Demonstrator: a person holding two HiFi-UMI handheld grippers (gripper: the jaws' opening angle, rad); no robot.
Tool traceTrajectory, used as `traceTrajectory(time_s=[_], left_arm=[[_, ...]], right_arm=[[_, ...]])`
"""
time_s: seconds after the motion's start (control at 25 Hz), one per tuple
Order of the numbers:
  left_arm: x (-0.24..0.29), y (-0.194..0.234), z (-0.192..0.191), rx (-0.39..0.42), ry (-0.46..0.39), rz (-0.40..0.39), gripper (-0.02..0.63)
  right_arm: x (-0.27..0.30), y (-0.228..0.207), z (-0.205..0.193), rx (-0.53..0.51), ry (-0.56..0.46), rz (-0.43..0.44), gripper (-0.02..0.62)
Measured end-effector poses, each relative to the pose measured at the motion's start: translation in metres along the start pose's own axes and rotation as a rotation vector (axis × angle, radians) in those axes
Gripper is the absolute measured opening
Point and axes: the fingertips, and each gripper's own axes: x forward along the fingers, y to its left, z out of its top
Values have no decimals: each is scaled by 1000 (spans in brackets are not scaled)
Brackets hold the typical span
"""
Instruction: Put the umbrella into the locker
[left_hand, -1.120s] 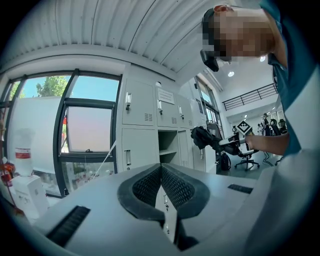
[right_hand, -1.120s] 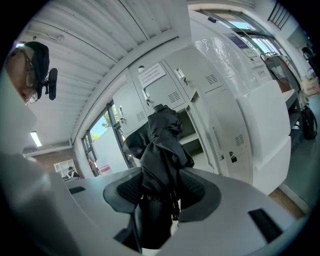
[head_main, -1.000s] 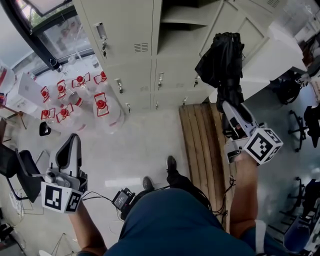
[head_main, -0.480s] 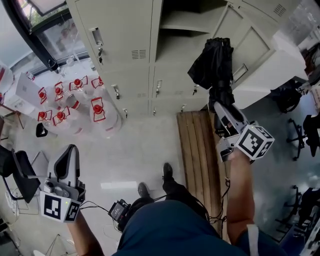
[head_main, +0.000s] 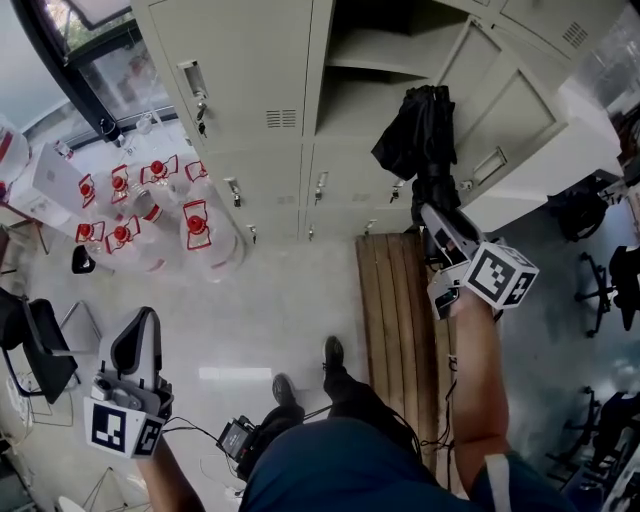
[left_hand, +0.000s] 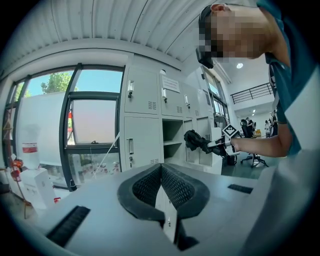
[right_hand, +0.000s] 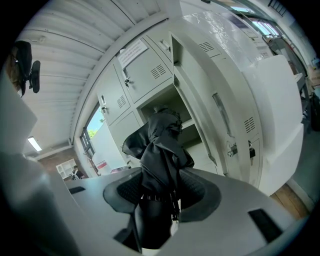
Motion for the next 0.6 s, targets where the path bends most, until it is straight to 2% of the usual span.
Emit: traceTrajectory(time_s=[0.36,0.6], left_arm=[[17,2,-14,-12,33,24,18],[36,-3,-14,-46,15,14,18]], right_arm=[[44,-27,-3,14,33,-3,199],[77,-42,-5,5,51,-6,199]])
